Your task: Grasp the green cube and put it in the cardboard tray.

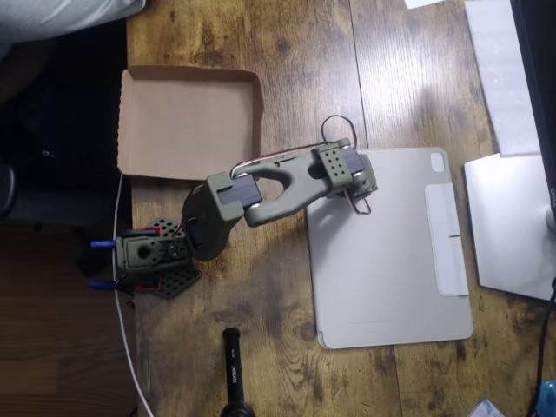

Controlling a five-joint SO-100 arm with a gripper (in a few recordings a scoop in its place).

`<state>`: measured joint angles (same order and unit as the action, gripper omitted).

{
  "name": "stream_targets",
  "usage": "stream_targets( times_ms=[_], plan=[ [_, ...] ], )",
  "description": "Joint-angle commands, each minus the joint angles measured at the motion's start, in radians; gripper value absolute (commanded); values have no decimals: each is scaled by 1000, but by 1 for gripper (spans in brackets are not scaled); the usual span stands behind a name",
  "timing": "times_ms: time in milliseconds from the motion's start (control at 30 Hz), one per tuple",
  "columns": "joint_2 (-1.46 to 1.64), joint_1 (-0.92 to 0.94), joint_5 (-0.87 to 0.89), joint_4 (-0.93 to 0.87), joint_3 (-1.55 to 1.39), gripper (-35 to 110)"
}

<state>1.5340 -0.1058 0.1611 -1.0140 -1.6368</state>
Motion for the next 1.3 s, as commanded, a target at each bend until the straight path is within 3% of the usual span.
stream_targets(
  times_ms=[0, 167, 467, 667, 1000, 1067, 1267],
  plan=[
    [64, -3, -6, 31, -49, 1],
    [222, -31, -80, 15, -127, 0],
    [548, -377, -173, -462, -124, 0],
    [716, -627, -198, -652, -221, 0],
    [732, -755, -172, -624, -362, 0],
    [730, -765, -169, -624, -360, 14],
    [709, -778, -181, -627, -344, 36]
  ],
)
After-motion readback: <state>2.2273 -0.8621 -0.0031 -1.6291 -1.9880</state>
